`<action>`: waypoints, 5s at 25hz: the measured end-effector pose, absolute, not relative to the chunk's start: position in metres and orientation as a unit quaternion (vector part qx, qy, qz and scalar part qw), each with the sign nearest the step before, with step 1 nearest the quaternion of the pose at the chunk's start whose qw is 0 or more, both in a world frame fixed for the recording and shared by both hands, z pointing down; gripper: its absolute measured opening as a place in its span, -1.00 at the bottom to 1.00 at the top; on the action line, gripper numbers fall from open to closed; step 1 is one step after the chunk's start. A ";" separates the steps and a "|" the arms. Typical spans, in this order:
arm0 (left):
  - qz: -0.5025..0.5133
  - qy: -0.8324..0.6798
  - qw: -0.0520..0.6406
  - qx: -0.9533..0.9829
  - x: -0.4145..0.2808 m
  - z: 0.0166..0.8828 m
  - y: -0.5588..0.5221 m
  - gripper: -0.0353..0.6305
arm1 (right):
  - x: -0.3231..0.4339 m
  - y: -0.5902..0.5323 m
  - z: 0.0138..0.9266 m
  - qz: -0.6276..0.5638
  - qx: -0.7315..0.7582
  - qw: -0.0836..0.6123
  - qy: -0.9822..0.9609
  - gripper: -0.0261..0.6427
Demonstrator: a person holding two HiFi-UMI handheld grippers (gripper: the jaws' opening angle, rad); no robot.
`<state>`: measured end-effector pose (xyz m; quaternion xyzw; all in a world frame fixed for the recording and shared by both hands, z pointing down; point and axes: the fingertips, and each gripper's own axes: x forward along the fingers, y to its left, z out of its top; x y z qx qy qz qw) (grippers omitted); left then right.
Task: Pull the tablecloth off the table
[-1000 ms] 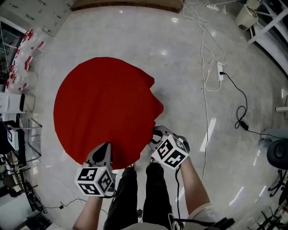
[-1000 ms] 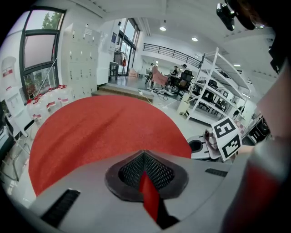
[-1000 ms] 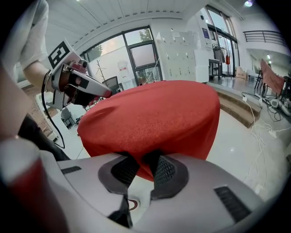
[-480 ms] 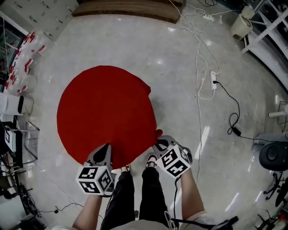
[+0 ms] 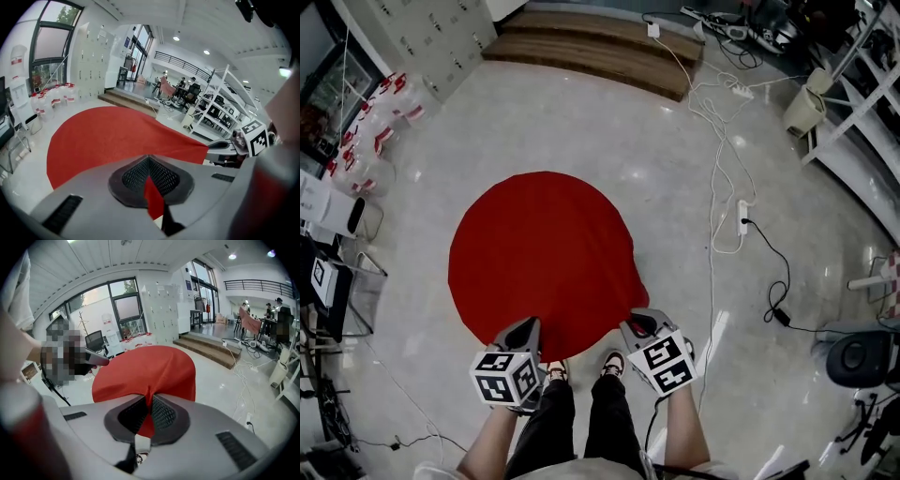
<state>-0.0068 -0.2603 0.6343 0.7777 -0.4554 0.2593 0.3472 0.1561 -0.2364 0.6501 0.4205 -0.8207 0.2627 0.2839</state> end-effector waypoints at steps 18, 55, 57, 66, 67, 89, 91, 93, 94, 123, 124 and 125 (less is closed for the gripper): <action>0.196 -0.459 0.346 0.794 -0.064 0.598 -0.255 -0.84 | 0.106 -0.278 0.569 0.229 0.438 0.276 -0.825 -0.84; 0.313 -0.243 0.319 0.861 -0.007 0.669 -0.304 0.09 | 0.072 -0.339 0.514 0.209 0.399 0.242 -0.859 -0.84; 0.315 -0.240 0.327 0.858 -0.005 0.672 -0.312 0.09 | 0.072 -0.339 0.513 0.212 0.399 0.236 -0.860 -0.84; 0.325 -0.214 0.368 0.845 0.007 0.683 -0.333 -0.13 | 0.062 -0.337 0.515 0.205 0.378 0.247 -0.868 -0.84; 0.320 -0.212 0.374 0.844 0.009 0.681 -0.331 -0.24 | 0.064 -0.337 0.515 0.208 0.377 0.245 -0.869 -0.84; 0.239 -0.374 0.343 0.828 -0.052 0.606 -0.304 -0.83 | 0.047 -0.324 0.561 0.222 0.307 0.324 -0.867 -0.84; 0.223 -0.382 0.346 0.828 -0.058 0.595 -0.305 -0.84 | 0.036 -0.322 0.568 0.204 0.277 0.348 -0.872 -0.84; 0.217 -0.383 0.343 0.830 -0.066 0.586 -0.304 -0.84 | 0.027 -0.324 0.575 0.182 0.253 0.370 -0.875 -0.84; 0.217 -0.382 0.338 0.832 -0.070 0.582 -0.304 -0.84 | 0.024 -0.327 0.578 0.172 0.243 0.378 -0.877 -0.84; 0.217 -0.382 0.333 0.834 -0.090 0.574 -0.306 -0.83 | -0.006 -0.364 0.602 0.079 0.063 0.462 -0.881 0.14; 0.218 -0.382 0.334 0.833 -0.090 0.574 -0.306 -0.83 | -0.012 -0.367 0.606 0.072 0.053 0.467 -0.880 0.15; 0.220 -0.382 0.334 0.833 -0.090 0.573 -0.306 -0.83 | -0.016 -0.369 0.610 0.069 0.040 0.474 -0.877 0.16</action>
